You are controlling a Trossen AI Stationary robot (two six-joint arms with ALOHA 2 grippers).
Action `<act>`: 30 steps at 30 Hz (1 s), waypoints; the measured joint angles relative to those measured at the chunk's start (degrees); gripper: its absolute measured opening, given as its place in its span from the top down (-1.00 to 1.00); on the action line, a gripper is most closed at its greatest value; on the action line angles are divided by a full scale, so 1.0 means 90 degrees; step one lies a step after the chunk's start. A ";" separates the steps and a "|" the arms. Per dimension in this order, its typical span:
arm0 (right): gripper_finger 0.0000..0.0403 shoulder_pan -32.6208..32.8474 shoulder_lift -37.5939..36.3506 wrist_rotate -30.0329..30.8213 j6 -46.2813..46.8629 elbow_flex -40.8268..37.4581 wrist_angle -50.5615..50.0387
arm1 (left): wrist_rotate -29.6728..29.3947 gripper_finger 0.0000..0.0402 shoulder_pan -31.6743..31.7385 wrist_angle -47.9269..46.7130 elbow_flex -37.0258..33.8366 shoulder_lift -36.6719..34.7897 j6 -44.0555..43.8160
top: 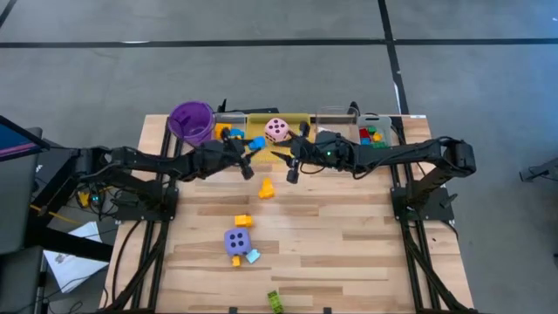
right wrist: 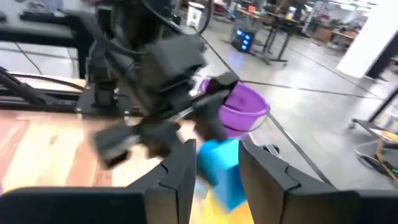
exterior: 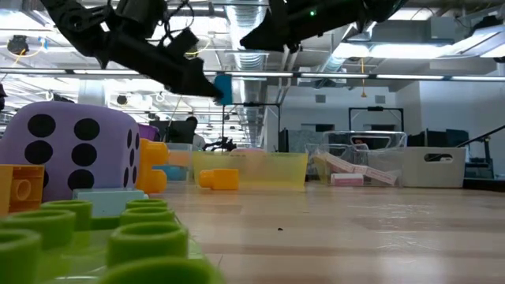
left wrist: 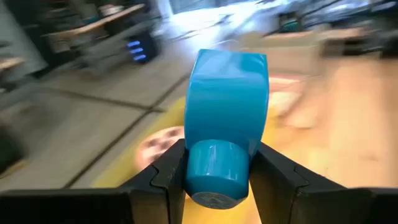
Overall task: Pick & Place Toys
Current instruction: Put the large blue game piece into the white transparent bin, then put the top large yellow game piece into the white transparent bin
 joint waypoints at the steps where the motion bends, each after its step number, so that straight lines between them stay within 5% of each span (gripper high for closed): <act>1: 0.44 0.0008 0.0003 0.0133 0.0000 -0.0002 -0.0059 | -0.0244 0.36 0.0052 -0.0079 0.0005 -0.0007 0.0000; 8: 0.44 -0.0033 0.0012 0.1175 0.0000 -0.0007 -0.0122 | -0.1910 0.36 0.0450 -0.0858 0.0007 -0.0014 0.0000; 15: 0.44 -0.0052 0.0012 0.1256 0.0000 -0.0007 -0.0305 | -0.2765 0.28 0.0986 -0.1507 0.0007 -0.0014 -0.0021; 24: 0.44 0.0025 0.0012 0.1253 0.0000 -0.0007 -0.0465 | -0.2728 0.06 0.1221 -0.1518 0.0007 -0.0014 -0.0379; 30: 0.44 0.0229 0.0011 0.1246 -0.0124 -0.0007 -0.0505 | -0.1969 -0.14 0.1221 -0.1518 0.0007 -0.0014 -0.0905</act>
